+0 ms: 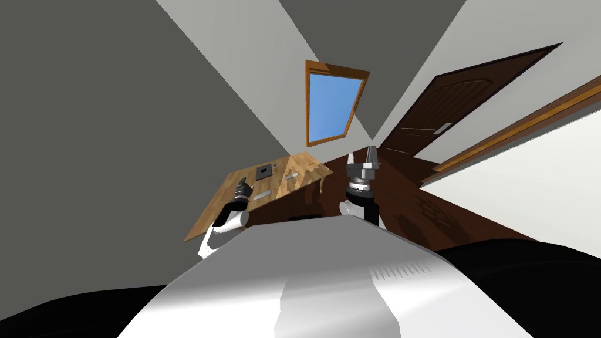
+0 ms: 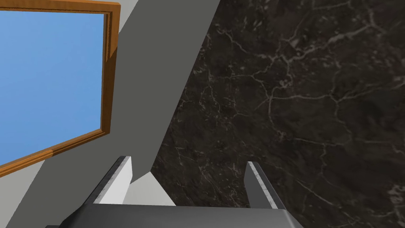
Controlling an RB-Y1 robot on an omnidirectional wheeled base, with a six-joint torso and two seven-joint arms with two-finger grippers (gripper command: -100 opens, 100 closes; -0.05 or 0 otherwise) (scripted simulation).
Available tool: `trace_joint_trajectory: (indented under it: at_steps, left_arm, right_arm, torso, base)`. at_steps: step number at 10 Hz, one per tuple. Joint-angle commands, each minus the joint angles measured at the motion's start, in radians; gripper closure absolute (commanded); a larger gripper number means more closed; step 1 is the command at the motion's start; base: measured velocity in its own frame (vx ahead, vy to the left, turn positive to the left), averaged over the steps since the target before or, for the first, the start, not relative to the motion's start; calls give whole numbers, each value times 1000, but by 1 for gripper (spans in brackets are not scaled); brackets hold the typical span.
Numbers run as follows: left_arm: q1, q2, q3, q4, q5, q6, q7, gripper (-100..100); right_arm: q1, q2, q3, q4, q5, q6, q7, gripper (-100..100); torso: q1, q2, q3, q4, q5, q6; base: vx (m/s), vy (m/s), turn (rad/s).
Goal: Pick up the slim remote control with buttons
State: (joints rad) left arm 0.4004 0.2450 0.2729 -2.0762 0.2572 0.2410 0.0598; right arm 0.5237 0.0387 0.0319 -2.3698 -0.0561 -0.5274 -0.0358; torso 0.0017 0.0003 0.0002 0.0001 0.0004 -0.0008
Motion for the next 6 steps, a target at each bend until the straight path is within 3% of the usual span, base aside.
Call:
trace_joint_trajectory:
  at_steps: [1,3,4,6]
  left_arm:
    - [-16,8,32,29,17,50,16,-100]
    - [-16,8,32,29,17,95,16,-100]
    - [-27,13,60,56,30,128,28,-100]
    - [-27,13,60,56,30,163,28,-100]
  right_arm:
    - [0,0,0,0,0,0,0,0]
    - [0,0,0,0,0,0,0,0]
    - [0,0,0,0,0,0,0,0]
    - [0,0,0,0,0,0,0,0]
  torso:
    - [0,0,0,0,0,0]
    - [0,0,0,0,0,0]
    - [0,0,0,0,0,0]
    - [0,0,0,0,0,0]
  base:
    - [-11,16,-254]
    - [-9,18,-64]
    - [-3,10,-223]
    - [-5,15,-90]
